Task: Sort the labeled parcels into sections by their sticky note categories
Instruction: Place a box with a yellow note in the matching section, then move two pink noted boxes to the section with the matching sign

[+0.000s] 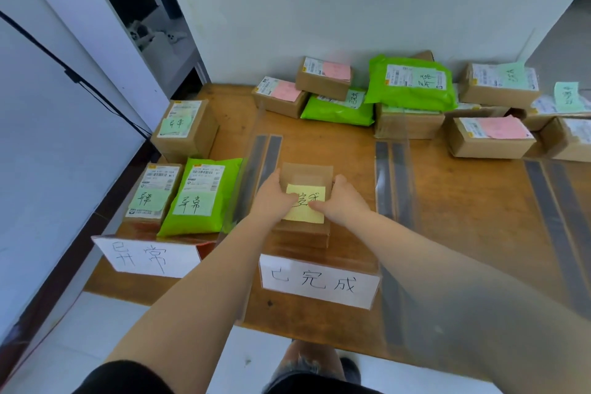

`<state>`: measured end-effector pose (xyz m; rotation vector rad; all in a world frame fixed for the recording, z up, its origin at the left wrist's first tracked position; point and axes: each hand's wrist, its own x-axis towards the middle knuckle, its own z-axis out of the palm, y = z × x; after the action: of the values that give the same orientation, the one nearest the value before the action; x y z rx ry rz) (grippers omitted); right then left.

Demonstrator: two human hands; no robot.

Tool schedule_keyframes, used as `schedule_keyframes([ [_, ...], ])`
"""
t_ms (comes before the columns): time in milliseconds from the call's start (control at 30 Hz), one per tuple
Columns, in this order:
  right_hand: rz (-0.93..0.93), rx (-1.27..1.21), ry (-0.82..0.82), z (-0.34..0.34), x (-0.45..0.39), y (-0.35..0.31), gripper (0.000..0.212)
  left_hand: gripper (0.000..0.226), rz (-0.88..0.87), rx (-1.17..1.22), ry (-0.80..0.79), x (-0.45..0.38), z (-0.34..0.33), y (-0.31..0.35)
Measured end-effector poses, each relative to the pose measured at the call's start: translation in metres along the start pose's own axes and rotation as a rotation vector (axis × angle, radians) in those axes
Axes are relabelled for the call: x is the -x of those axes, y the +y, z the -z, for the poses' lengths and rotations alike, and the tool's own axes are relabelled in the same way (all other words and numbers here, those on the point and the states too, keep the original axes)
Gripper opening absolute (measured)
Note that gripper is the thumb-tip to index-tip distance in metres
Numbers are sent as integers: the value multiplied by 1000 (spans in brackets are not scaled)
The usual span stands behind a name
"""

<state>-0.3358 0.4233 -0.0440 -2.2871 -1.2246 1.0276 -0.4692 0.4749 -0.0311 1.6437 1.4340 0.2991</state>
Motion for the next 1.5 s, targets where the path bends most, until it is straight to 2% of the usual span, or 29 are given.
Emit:
schedule_keyframes([
  [133,87,68,71,31,-28,-22,78,56,-125,-28,61,-33,19,32],
  [200,111,72,102,48,-45,-33,77,66,-135,-66,72,-55,27,43],
  [333,103,75,153,79,-86,-51,78,69,-147,-107,88,-96,42,67],
  [467,106,56,208,105,-134,-66,73,65,-194,-168,114,-150,57,86],
  [567,103,21,266,119,-174,-74,74,53,-180,-210,145,-193,66,93],
  [700,77,63,314,126,-225,-81,72,57,-112,-245,150,-256,70,83],
  [867,-40,54,342,133,-284,-85,62,44,-104,-276,173,-315,65,63],
  [1033,-76,115,300,137,-319,-81,66,66,-11,-333,213,-355,59,36],
  [1100,-82,115,274,140,-325,-79,70,75,16,-266,224,-361,60,33],
  [1233,-85,56,236,141,-327,-74,78,99,191,156,220,-365,62,29],
  [1400,-154,86,198,133,-325,-73,85,95,249,474,183,-366,63,21],
  [1500,-181,-50,168,123,-326,-71,92,99,244,604,124,-362,66,20],
])
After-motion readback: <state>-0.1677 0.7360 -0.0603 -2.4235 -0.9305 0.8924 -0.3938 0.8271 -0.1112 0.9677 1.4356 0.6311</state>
